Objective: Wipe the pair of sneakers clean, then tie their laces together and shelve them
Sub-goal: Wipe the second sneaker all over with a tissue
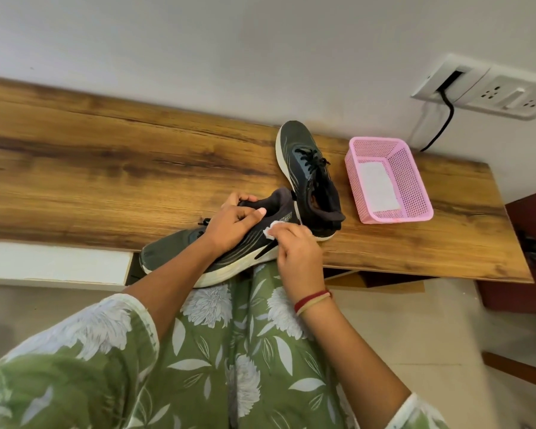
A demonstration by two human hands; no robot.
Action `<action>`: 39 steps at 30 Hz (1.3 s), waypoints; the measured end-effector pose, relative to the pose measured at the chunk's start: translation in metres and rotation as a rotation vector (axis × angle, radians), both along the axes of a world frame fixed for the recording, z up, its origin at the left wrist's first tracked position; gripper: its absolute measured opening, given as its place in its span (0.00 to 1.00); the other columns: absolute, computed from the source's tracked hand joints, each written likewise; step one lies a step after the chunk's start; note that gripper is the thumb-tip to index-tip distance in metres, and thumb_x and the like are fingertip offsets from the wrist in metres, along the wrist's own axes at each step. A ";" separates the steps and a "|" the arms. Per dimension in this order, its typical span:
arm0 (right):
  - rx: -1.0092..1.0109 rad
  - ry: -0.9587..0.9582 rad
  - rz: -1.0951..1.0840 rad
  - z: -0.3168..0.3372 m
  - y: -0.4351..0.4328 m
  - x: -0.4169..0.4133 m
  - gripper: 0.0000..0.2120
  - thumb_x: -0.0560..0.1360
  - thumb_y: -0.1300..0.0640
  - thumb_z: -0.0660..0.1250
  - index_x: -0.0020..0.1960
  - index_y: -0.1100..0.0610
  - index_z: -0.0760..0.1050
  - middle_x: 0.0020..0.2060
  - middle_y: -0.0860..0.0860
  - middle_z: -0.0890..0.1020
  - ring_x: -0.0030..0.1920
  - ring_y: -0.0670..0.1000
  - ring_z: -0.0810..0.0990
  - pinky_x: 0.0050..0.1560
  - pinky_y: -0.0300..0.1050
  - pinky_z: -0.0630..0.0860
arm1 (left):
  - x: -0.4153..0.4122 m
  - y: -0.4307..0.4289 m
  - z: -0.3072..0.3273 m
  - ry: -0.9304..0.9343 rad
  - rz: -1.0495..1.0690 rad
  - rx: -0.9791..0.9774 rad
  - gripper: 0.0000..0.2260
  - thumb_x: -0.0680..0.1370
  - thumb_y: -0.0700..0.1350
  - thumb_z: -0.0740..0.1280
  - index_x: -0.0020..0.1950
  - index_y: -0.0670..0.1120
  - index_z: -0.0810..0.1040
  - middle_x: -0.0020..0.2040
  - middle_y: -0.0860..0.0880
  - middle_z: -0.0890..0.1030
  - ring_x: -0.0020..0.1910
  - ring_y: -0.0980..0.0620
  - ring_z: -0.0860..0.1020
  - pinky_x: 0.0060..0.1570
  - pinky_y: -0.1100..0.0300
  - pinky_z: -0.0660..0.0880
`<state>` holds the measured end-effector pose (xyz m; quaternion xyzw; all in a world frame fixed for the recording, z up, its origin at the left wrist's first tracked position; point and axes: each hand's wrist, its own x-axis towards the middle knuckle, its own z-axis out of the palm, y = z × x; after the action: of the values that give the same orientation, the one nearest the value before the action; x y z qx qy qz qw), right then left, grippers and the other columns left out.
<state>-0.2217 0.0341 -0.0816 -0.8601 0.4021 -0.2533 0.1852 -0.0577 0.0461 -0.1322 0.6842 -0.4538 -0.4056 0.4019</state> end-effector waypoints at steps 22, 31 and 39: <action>0.274 0.216 -0.326 0.017 -0.053 0.019 0.14 0.78 0.64 0.57 0.59 0.57 0.77 0.52 0.58 0.80 0.54 0.60 0.77 0.54 0.51 0.74 | 0.007 -0.008 0.013 0.190 -0.025 0.086 0.14 0.80 0.46 0.63 0.46 0.37 0.82 0.60 0.48 0.69 0.52 0.66 0.70 0.51 0.77 0.63; 0.377 0.091 -0.385 0.018 -0.034 0.005 0.13 0.74 0.68 0.60 0.52 0.61 0.80 0.47 0.59 0.82 0.49 0.59 0.79 0.51 0.50 0.74 | -0.003 0.003 0.006 -0.101 -0.078 0.020 0.13 0.79 0.49 0.65 0.39 0.45 0.82 0.58 0.54 0.69 0.57 0.53 0.73 0.59 0.56 0.70; 0.277 -0.046 -0.148 0.022 0.013 -0.005 0.13 0.72 0.70 0.64 0.51 0.58 0.82 0.48 0.52 0.81 0.47 0.47 0.78 0.52 0.38 0.72 | 0.006 0.001 0.024 0.025 -0.118 0.067 0.16 0.80 0.51 0.63 0.45 0.40 0.82 0.62 0.49 0.68 0.57 0.59 0.70 0.63 0.60 0.64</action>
<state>-0.2272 0.0473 -0.0593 -0.7884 0.4910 -0.2281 0.2921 -0.0516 0.0469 -0.1078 0.6641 -0.4745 -0.4521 0.3599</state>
